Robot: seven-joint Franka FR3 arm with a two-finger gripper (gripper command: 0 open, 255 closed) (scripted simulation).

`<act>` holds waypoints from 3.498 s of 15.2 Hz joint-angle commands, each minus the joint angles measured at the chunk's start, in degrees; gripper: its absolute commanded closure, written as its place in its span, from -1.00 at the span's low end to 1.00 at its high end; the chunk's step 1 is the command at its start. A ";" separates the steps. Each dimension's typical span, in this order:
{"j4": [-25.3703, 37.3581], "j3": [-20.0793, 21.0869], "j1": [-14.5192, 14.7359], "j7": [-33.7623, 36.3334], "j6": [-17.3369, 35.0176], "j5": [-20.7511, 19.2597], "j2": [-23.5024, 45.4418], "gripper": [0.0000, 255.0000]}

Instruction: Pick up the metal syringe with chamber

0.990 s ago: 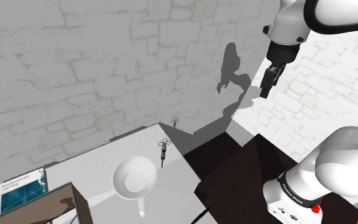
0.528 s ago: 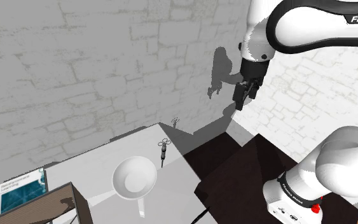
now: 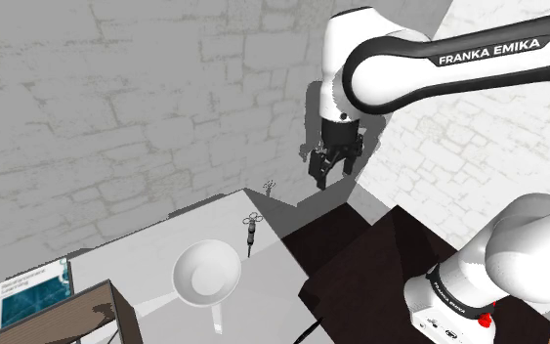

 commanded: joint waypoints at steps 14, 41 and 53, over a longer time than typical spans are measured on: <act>17.89 5.50 3.18 22.23 14.33 -0.69 34.43 -1.00; 23.74 4.58 5.30 26.25 17.98 -2.08 44.24 1.00; 25.51 5.41 4.43 26.50 10.94 -0.57 38.72 1.00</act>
